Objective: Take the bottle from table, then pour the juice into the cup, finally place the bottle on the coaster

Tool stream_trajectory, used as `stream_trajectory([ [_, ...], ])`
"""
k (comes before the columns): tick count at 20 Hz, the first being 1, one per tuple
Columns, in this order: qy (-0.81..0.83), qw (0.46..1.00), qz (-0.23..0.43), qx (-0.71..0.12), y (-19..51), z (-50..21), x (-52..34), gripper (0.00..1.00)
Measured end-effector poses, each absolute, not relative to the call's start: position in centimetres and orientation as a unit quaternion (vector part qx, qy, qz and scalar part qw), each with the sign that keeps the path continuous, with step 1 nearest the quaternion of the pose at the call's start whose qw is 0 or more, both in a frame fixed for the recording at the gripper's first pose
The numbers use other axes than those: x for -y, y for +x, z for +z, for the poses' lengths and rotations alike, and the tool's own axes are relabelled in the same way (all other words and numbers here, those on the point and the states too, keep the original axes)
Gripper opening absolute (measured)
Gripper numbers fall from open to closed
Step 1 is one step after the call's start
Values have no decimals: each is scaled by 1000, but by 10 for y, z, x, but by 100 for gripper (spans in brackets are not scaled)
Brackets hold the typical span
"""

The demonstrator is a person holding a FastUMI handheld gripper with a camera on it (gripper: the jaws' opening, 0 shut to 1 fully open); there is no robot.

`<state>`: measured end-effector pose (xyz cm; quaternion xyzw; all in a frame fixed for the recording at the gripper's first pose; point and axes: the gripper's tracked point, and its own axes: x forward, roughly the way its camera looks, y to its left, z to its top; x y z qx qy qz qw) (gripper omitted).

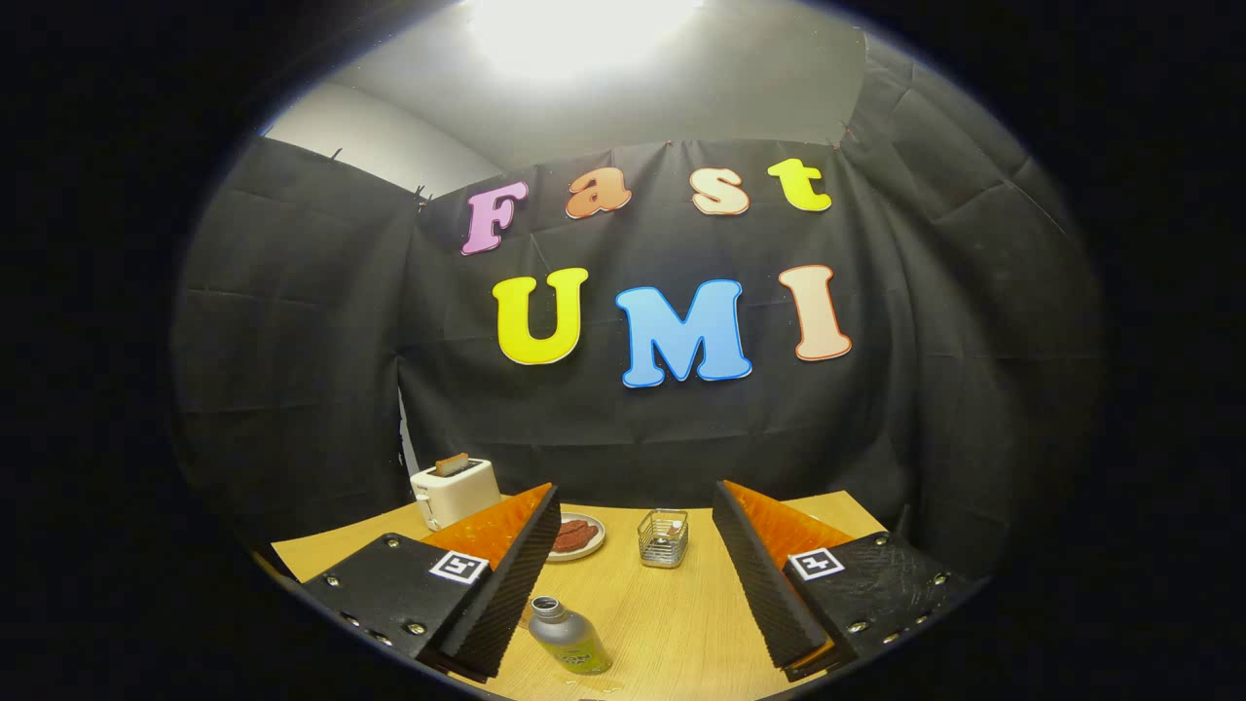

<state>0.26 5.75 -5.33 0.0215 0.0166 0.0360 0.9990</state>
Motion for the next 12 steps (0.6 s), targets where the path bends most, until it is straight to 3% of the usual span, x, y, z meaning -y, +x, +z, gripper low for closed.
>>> stream_trajectory([
  [12,-12,999,40,-7,8,-130,-108,97],
])
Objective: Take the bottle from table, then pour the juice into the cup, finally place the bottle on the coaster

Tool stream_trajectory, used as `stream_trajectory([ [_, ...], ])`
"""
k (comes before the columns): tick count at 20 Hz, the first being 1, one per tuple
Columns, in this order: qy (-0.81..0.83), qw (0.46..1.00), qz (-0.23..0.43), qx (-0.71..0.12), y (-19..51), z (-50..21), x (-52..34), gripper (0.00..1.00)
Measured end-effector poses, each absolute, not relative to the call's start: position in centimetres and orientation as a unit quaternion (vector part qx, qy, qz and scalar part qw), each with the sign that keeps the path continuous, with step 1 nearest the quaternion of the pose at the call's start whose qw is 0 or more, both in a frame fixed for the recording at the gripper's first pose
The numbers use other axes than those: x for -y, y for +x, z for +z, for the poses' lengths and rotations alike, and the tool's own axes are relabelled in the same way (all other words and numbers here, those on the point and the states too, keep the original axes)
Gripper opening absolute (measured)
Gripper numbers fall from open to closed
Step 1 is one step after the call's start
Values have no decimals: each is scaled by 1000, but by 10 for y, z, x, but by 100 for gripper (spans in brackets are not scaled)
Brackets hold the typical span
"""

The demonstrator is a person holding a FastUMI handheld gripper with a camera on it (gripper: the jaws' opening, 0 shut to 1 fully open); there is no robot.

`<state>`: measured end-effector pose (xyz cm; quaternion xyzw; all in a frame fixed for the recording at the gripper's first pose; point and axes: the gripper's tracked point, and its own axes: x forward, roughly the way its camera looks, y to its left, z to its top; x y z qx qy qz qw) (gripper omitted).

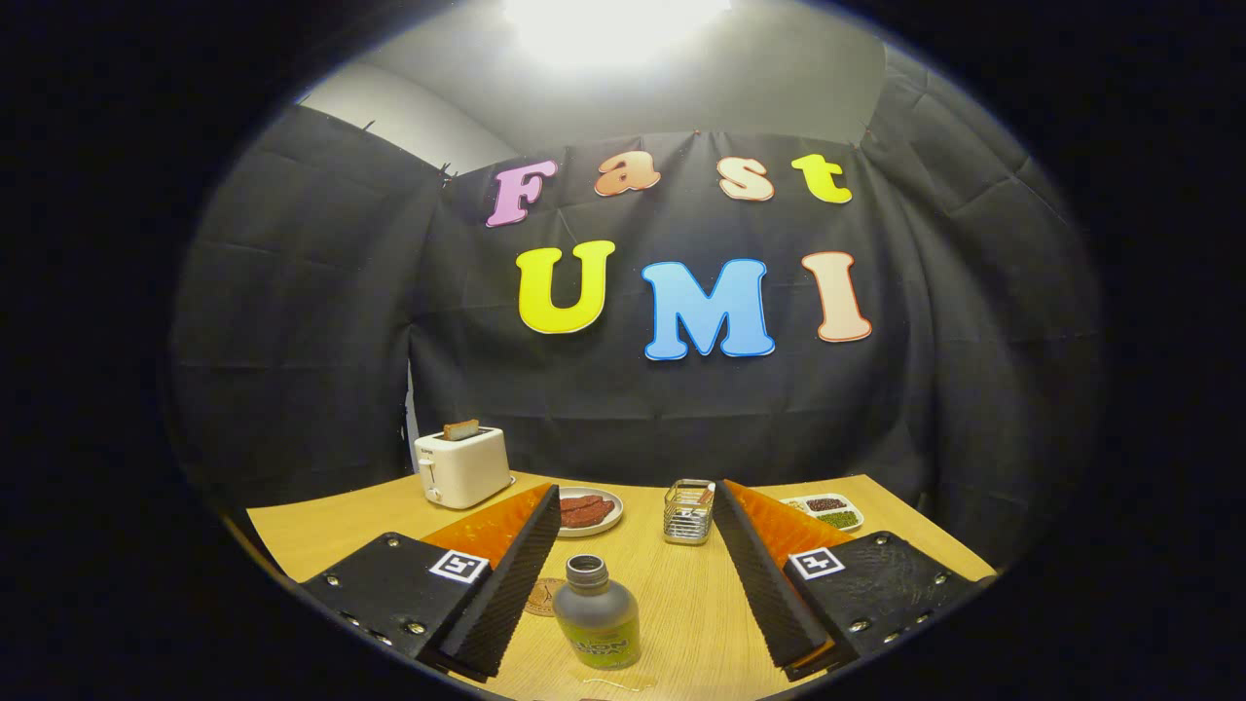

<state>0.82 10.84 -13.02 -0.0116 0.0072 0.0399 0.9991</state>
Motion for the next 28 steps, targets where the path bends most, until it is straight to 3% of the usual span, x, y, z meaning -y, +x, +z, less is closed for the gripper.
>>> stream_trajectory([
  [27,-7,998,8,-69,54,-260,-134,97],
  [28,-8,998,8,-68,55,-262,-134,93],
])
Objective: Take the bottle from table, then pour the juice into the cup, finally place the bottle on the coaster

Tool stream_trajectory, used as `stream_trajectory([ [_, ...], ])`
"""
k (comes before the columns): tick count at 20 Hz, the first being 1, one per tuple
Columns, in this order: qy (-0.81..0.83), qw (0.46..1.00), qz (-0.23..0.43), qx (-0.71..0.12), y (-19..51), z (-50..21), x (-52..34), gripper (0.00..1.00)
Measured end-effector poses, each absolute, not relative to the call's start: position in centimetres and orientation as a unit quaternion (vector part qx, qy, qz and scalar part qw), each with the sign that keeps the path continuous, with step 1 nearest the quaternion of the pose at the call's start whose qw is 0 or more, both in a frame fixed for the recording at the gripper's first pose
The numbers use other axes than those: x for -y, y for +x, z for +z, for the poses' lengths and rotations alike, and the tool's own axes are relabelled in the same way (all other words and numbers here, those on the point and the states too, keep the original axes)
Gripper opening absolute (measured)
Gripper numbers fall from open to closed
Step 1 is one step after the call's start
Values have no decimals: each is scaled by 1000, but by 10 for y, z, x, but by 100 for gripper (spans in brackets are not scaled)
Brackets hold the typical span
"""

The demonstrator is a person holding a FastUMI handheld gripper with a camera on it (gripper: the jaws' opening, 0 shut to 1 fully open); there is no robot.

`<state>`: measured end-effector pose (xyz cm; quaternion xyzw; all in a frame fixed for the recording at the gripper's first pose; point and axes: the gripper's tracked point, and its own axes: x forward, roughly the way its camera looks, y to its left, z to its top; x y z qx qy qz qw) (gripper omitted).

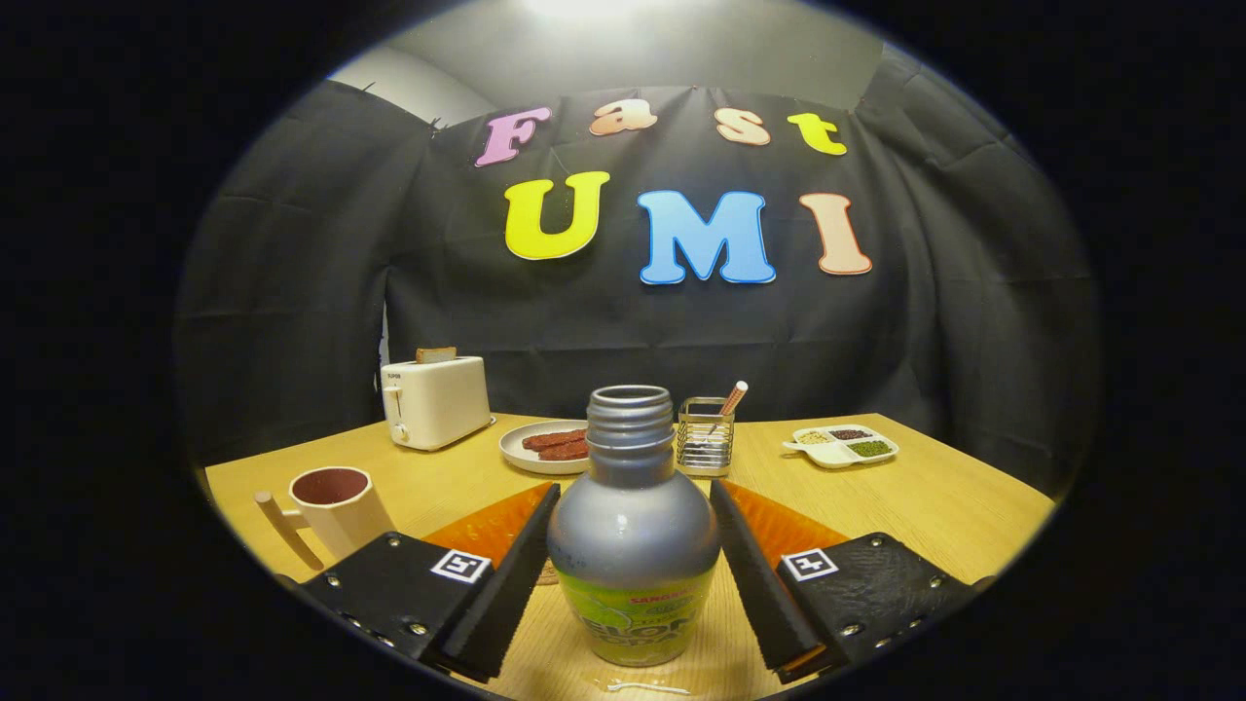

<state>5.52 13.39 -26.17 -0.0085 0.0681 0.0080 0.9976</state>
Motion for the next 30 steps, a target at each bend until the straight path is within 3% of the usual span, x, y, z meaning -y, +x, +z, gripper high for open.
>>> stream_trajectory([
  [3,-12,998,11,-66,56,-261,-136,82],
  [17,-213,974,49,-65,71,-237,-194,80],
  [30,-436,897,68,-27,73,-234,-243,80],
])
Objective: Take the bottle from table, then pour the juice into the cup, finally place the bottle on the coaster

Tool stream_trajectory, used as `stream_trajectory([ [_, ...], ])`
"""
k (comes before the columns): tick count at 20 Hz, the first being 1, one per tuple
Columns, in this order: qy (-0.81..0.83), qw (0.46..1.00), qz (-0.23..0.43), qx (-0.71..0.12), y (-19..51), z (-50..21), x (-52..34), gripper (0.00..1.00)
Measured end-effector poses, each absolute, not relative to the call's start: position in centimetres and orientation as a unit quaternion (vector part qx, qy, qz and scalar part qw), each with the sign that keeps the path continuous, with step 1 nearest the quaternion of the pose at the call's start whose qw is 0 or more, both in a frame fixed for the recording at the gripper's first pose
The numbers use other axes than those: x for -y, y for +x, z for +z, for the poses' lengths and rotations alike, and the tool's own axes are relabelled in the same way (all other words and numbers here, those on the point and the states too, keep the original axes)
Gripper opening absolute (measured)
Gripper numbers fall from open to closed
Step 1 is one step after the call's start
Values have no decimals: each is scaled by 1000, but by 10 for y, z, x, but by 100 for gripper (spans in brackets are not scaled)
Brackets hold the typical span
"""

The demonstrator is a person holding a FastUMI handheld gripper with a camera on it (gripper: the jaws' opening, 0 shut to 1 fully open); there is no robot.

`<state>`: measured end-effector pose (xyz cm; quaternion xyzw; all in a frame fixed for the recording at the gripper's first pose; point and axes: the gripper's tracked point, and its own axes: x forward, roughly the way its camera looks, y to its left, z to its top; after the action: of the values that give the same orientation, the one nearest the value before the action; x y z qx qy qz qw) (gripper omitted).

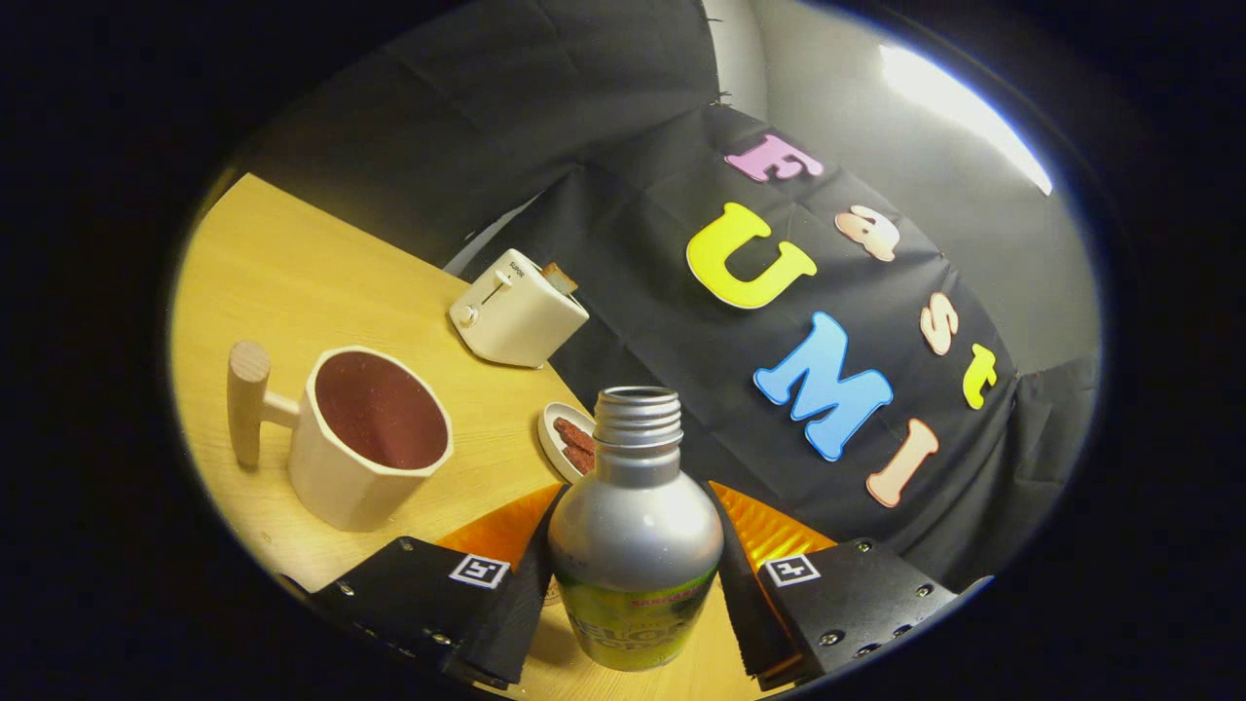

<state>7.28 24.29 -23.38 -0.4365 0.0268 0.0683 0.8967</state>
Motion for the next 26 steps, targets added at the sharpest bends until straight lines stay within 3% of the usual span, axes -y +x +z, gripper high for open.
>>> stream_trajectory([
  [12,-594,802,60,9,86,-239,-251,80],
  [26,-676,734,57,31,88,-239,-257,80],
])
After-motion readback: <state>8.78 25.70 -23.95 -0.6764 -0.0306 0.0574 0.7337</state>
